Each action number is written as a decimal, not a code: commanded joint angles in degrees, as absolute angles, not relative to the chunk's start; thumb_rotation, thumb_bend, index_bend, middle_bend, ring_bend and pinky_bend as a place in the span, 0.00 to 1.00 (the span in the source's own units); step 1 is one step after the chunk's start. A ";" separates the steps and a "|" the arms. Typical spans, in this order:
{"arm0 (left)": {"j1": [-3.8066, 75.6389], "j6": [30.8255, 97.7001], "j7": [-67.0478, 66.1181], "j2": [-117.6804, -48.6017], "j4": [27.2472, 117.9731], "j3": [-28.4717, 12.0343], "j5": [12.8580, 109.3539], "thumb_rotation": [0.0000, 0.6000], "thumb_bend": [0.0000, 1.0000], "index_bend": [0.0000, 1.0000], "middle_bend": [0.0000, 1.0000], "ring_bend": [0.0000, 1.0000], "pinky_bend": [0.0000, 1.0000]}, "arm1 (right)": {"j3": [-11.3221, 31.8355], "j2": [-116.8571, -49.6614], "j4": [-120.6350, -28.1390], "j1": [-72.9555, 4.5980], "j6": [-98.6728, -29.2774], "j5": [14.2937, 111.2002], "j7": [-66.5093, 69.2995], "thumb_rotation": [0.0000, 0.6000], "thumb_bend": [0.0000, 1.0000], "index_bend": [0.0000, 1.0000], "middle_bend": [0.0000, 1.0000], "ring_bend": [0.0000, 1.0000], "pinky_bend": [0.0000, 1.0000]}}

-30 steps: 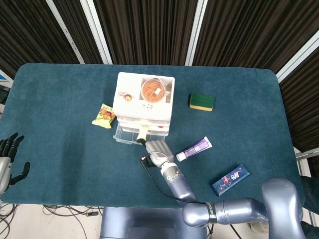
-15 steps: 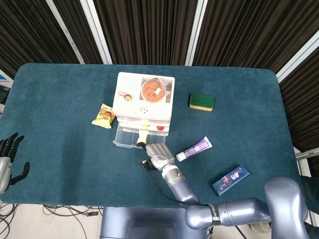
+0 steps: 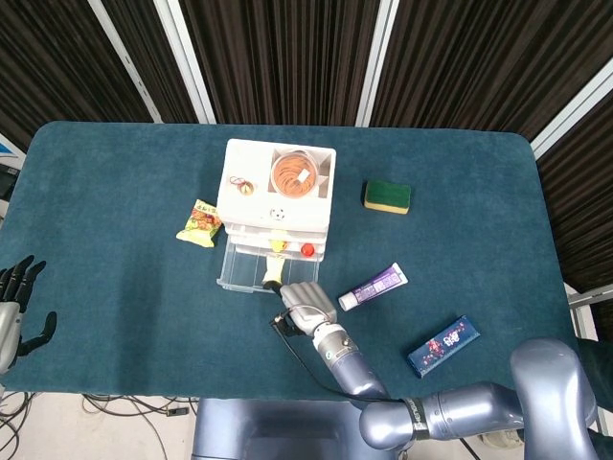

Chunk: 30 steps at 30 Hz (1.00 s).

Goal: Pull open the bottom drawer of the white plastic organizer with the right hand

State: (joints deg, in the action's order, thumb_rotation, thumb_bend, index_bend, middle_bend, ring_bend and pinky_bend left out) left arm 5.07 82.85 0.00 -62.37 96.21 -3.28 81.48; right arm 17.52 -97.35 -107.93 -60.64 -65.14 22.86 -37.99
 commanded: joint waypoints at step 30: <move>5.16 82.70 -0.06 -62.41 96.22 -3.37 81.31 1.00 0.44 0.05 0.01 0.00 0.00 | 20.79 -89.55 -112.35 -61.40 -65.23 24.54 -36.88 1.00 0.45 0.23 0.99 1.00 1.00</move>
